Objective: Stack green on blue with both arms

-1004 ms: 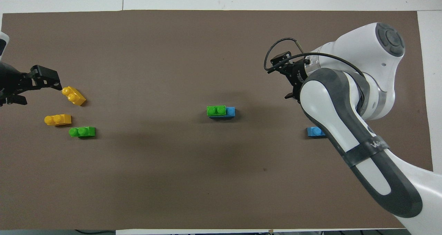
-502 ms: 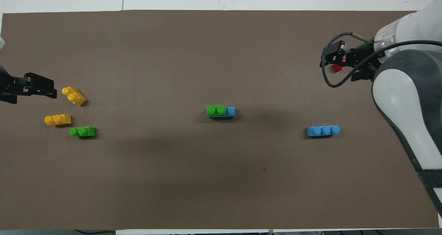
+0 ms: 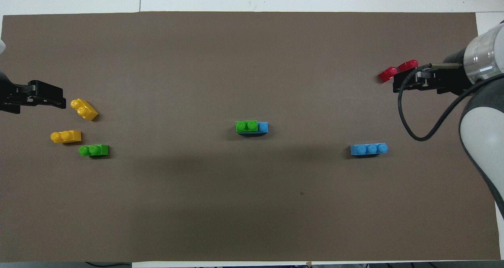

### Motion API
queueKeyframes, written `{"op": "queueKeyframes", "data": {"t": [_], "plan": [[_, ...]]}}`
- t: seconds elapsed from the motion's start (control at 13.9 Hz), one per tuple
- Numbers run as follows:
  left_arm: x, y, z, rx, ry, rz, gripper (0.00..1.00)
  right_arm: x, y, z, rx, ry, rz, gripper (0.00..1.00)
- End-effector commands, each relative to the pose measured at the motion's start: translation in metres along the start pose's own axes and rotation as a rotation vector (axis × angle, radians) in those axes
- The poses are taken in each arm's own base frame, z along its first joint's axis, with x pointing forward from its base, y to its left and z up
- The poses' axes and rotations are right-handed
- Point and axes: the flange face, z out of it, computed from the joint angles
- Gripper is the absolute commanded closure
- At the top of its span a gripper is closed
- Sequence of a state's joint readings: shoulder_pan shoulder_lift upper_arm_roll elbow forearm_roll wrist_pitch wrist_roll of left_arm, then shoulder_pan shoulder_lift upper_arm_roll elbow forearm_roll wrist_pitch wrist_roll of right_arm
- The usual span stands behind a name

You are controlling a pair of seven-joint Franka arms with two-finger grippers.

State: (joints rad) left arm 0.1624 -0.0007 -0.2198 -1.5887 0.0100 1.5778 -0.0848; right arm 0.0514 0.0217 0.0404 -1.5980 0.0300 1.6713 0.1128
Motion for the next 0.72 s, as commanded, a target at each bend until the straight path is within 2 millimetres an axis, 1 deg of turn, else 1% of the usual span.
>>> {"op": "queueKeyframes", "data": {"t": [0.0,0.14,0.22,0.43,0.65], "plan": [[-0.011,0.002,-0.015,-0.009,0.024,0.004,0.0,-0.021,0.006,-0.025,-0.037,-0.008,-0.042,0.0],[-0.015,0.003,-0.019,-0.008,0.027,0.001,0.0,-0.031,0.012,-0.031,-0.039,-0.014,-0.036,0.0],[-0.015,0.003,-0.019,-0.008,0.028,0.001,0.0,-0.034,0.013,-0.03,-0.039,-0.022,-0.039,0.0],[-0.018,0.005,-0.016,-0.006,0.01,0.006,0.0,-0.033,0.016,-0.029,-0.043,-0.019,-0.025,0.0],[-0.019,0.005,-0.017,-0.005,0.012,0.007,0.0,-0.03,0.037,-0.031,-0.077,-0.004,0.008,0.0]]}}
